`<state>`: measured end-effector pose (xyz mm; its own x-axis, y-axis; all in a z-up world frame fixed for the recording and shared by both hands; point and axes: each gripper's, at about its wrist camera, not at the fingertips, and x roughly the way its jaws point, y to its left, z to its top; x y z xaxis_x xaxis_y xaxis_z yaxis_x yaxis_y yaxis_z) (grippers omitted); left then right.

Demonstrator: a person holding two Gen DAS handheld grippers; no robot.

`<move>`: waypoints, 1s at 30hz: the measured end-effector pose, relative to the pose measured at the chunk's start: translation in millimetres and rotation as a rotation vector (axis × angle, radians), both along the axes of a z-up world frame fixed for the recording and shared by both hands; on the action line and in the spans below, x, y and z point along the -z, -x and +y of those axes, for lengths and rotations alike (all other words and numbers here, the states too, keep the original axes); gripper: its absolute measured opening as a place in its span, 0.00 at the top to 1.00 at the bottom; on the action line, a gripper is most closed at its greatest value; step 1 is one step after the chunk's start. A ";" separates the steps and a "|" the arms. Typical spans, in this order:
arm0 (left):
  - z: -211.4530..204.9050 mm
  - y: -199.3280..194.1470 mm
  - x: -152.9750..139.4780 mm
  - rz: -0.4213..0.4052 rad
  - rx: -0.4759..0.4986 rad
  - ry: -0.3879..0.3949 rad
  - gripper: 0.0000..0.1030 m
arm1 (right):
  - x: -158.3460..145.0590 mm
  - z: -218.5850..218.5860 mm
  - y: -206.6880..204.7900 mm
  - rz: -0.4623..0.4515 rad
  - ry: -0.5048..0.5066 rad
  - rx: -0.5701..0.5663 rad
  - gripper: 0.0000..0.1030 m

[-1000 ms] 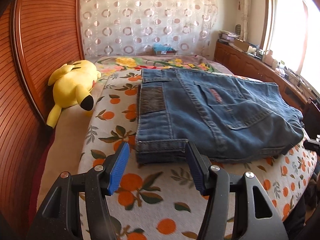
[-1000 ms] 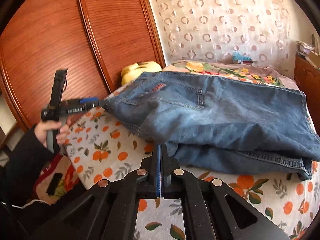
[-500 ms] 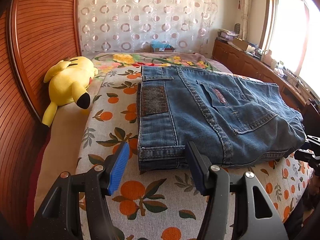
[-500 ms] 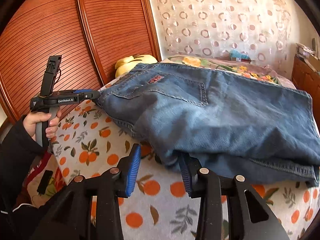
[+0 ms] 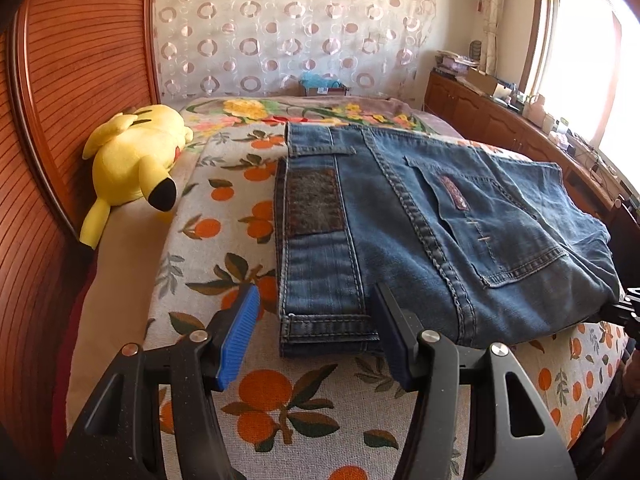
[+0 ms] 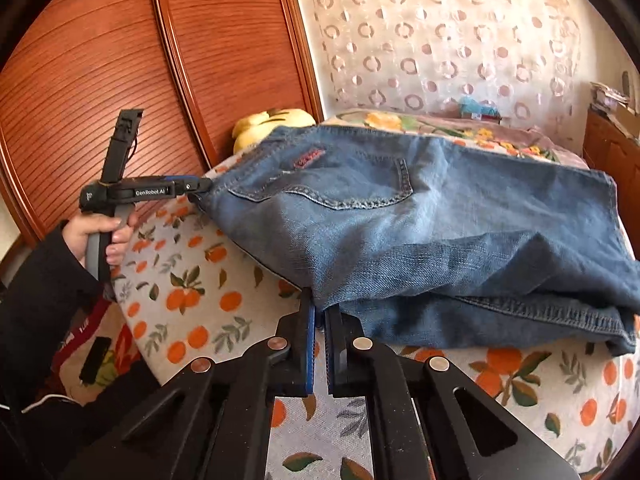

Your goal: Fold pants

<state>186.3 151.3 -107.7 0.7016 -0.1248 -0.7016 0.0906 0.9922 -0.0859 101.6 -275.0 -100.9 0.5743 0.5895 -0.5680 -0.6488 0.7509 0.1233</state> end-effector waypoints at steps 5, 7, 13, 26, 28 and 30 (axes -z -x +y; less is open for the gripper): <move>1.7 0.5 1.5 0.017 0.034 0.035 0.58 | 5.7 1.4 -3.9 0.008 0.021 0.012 0.96; -0.2 2.5 3.0 0.019 0.047 0.042 0.66 | 8.5 4.0 -4.0 0.013 0.029 0.010 0.96; -5.8 18.1 -12.6 -0.038 0.043 0.035 0.88 | 7.3 -2.6 -10.2 0.021 -0.023 -0.001 0.96; 8.0 51.5 -31.2 -0.087 -0.029 0.051 0.87 | 4.7 -25.4 0.7 0.073 -0.055 0.010 0.96; 1.2 53.9 -39.0 -0.110 -0.014 0.038 0.83 | -0.7 -35.2 6.3 0.058 -0.051 0.034 0.95; -5.0 55.1 -45.2 -0.126 0.015 0.051 0.75 | -6.5 -46.7 11.7 0.037 -0.050 0.069 0.94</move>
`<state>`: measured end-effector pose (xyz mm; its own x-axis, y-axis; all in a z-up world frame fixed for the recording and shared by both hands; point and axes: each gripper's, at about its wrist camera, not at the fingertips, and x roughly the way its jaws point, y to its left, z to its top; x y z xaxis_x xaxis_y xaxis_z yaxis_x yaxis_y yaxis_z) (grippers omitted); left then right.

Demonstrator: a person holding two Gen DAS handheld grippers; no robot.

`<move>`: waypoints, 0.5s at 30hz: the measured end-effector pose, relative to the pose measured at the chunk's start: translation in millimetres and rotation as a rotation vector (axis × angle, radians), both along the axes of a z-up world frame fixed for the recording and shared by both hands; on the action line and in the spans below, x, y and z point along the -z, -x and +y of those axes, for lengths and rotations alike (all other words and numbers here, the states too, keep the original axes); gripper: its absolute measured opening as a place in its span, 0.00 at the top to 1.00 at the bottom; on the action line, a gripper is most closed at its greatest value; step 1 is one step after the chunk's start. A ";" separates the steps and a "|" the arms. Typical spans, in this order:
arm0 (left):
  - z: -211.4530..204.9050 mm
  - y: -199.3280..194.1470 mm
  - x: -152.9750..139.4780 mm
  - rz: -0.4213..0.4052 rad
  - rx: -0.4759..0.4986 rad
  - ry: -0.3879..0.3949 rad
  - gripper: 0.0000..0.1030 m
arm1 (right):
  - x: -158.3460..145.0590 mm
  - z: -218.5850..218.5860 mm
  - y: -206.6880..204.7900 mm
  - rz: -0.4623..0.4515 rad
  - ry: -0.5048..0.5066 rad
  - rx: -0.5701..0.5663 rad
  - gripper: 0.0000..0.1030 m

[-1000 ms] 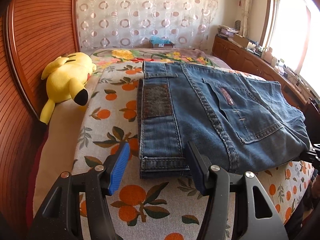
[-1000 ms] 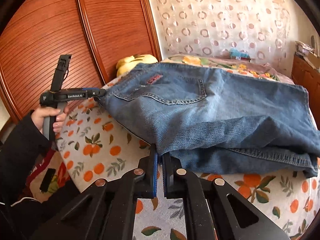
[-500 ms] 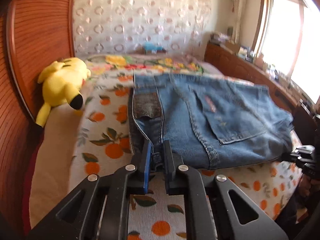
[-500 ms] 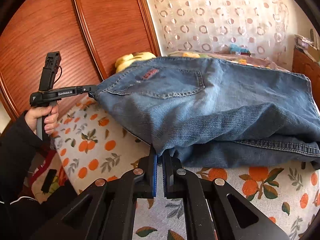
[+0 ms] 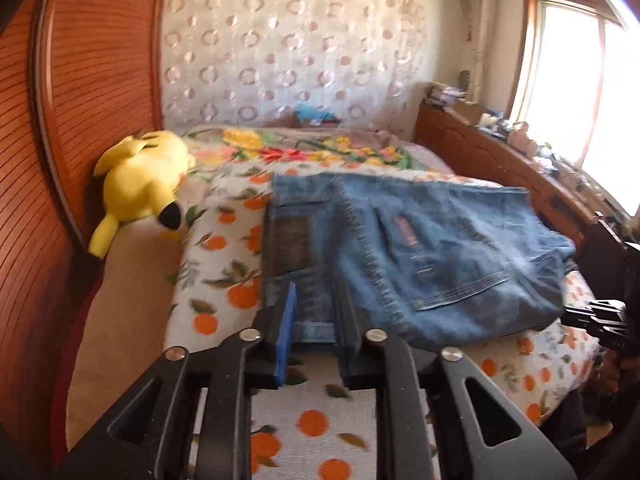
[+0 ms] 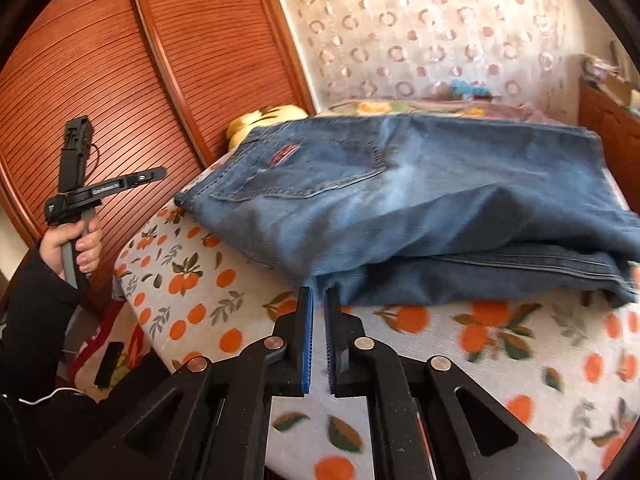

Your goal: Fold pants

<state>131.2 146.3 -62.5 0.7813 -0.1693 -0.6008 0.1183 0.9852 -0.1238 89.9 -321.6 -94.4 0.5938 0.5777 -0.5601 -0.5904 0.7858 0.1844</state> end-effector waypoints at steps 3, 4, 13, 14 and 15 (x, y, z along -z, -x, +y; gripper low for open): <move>-13.5 1.3 -9.0 -0.035 0.029 -0.005 0.54 | -6.3 -21.0 6.3 -0.030 0.011 0.066 0.94; -19.0 2.2 -11.8 -0.047 0.041 -0.007 0.51 | -8.0 -28.4 7.5 -0.038 0.019 0.091 0.94; -74.9 -10.9 -17.0 -0.067 0.131 -0.021 0.27 | -7.3 -109.5 0.5 -0.085 0.123 0.374 0.67; -83.2 -14.3 -14.1 -0.065 0.145 -0.029 0.27 | -5.2 -118.6 -1.3 -0.088 0.136 0.404 0.66; -90.5 -17.1 -11.5 -0.063 0.156 -0.035 0.27 | -3.5 -126.4 -2.6 -0.091 0.147 0.435 0.66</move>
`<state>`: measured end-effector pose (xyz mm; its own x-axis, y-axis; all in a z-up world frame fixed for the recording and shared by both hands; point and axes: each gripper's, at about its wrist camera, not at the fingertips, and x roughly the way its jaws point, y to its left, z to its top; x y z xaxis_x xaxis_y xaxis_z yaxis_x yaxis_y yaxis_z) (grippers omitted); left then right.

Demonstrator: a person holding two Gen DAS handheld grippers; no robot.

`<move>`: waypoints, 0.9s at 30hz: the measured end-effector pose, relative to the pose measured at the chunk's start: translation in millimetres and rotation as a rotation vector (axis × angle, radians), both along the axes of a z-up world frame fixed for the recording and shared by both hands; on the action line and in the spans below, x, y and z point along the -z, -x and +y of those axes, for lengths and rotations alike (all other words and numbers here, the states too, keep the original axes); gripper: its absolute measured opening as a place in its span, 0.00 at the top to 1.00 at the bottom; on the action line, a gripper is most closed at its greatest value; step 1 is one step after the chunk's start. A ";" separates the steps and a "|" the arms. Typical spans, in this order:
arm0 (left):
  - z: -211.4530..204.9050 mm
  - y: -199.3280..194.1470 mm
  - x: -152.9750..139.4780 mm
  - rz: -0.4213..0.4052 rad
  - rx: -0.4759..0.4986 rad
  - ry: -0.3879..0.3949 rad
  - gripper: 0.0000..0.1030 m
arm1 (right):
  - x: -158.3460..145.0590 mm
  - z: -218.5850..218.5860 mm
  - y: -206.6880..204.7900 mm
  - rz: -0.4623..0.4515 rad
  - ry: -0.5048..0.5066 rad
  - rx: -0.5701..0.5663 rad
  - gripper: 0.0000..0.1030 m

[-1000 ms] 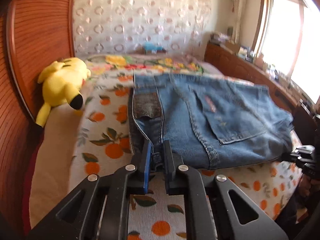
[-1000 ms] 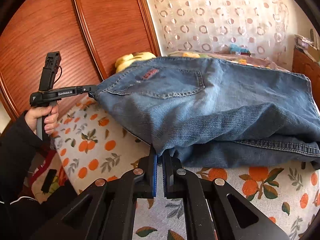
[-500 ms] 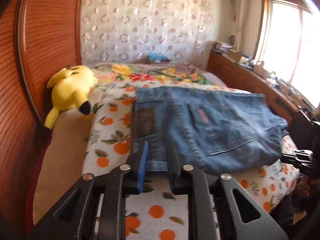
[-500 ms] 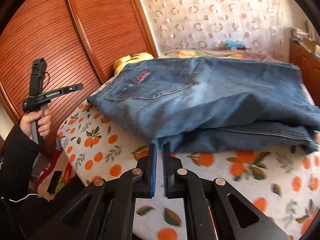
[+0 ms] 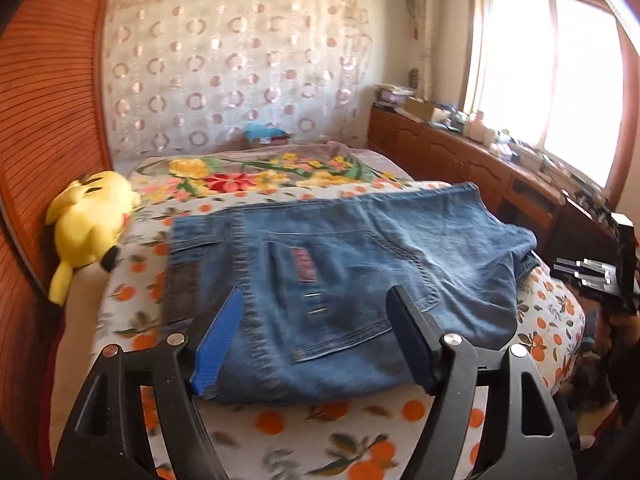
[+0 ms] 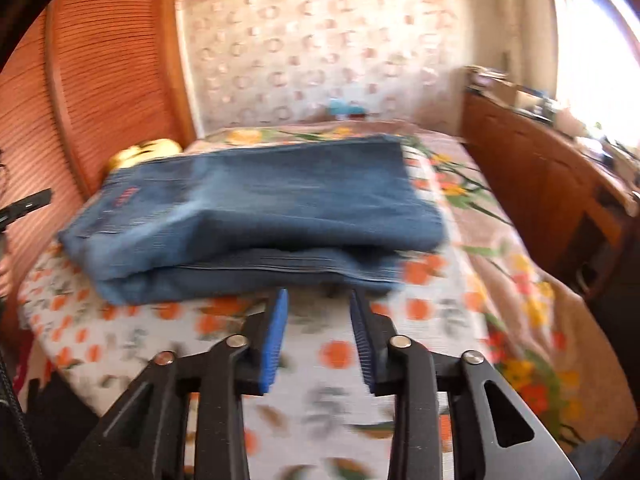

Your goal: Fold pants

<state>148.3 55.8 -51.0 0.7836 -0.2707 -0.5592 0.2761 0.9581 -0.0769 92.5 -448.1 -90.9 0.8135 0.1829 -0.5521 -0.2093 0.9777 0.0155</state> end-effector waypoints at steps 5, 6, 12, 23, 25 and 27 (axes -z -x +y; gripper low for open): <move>-29.7 -11.7 25.1 0.046 0.039 -0.059 0.27 | 6.4 -17.8 -14.1 0.047 0.035 0.043 0.66; -31.3 -13.0 29.0 0.053 0.039 -0.062 0.27 | 7.4 -19.0 -16.7 0.057 0.036 0.033 0.66; -31.7 -14.8 45.5 0.082 0.021 -0.063 0.27 | 1.7 -2.7 -40.2 0.097 0.083 -0.011 0.66; -26.2 -15.9 57.3 0.096 0.003 -0.035 0.27 | -8.9 -15.5 -68.7 0.064 0.047 0.052 0.93; -23.1 -15.7 58.0 0.100 -0.003 -0.024 0.27 | -17.7 -21.8 -59.7 -0.013 0.058 0.106 0.94; -22.7 -14.5 57.8 0.097 -0.009 -0.025 0.27 | -23.2 -27.2 -54.1 -0.050 0.042 0.130 0.94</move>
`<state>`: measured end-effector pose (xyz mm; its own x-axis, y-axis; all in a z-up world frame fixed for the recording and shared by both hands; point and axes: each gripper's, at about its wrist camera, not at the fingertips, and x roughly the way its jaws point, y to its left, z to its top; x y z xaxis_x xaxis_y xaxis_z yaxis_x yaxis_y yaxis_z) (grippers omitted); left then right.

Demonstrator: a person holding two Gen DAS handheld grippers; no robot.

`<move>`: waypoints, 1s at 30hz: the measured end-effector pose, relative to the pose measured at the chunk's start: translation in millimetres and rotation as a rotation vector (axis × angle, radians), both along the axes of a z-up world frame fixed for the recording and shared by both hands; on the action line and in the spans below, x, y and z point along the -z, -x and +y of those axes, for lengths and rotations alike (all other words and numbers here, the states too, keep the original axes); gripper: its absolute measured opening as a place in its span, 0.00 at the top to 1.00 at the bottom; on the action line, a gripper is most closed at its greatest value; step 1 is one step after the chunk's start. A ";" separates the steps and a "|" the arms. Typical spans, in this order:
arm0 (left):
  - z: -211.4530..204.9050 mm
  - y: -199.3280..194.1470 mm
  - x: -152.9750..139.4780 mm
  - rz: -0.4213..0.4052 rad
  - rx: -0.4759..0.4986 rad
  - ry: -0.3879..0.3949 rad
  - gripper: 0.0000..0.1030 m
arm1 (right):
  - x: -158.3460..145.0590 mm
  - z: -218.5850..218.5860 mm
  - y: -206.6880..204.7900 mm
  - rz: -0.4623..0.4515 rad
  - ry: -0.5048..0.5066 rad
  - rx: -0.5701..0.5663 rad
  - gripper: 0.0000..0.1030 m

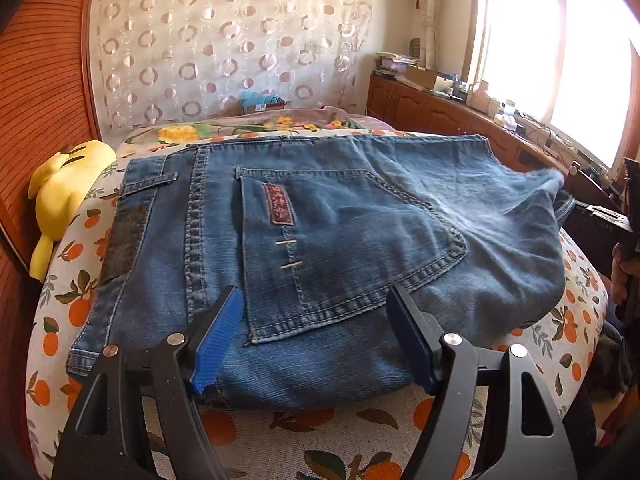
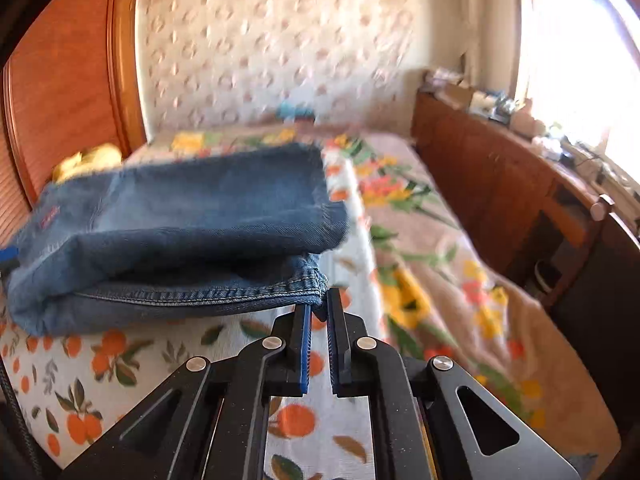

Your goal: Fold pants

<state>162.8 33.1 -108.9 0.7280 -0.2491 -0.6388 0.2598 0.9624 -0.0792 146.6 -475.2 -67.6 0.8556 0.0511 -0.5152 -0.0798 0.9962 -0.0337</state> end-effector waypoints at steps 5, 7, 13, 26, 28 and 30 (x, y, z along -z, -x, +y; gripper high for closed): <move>2.3 -0.7 0.4 0.004 -0.001 0.006 0.27 | 24.5 -0.7 -8.9 0.111 0.050 0.003 0.93; 2.6 -0.9 0.8 0.005 -0.002 0.012 0.27 | 26.9 -4.1 -8.1 0.126 0.044 -0.002 0.93; 2.9 -0.8 -0.5 -0.007 -0.018 -0.001 0.27 | 7.2 -12.3 -10.4 0.114 0.019 0.052 0.83; 8.4 2.9 -3.6 -0.034 -0.048 0.007 0.27 | 1.5 0.1 -8.9 0.115 -0.209 -0.033 0.50; 8.5 3.1 -3.4 -0.034 -0.048 0.009 0.27 | 5.2 -0.6 -18.2 0.135 -0.261 -0.035 0.49; 8.5 3.1 -3.4 -0.035 -0.048 0.010 0.27 | 9.1 -3.6 -28.2 0.158 -0.315 -0.027 0.49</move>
<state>159.7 41.6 -105.4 0.7613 -0.2193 -0.6103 0.2160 0.9731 -0.0802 174.8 -478.9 -76.7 0.7625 0.2505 -0.5965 -0.0863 0.9531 0.2899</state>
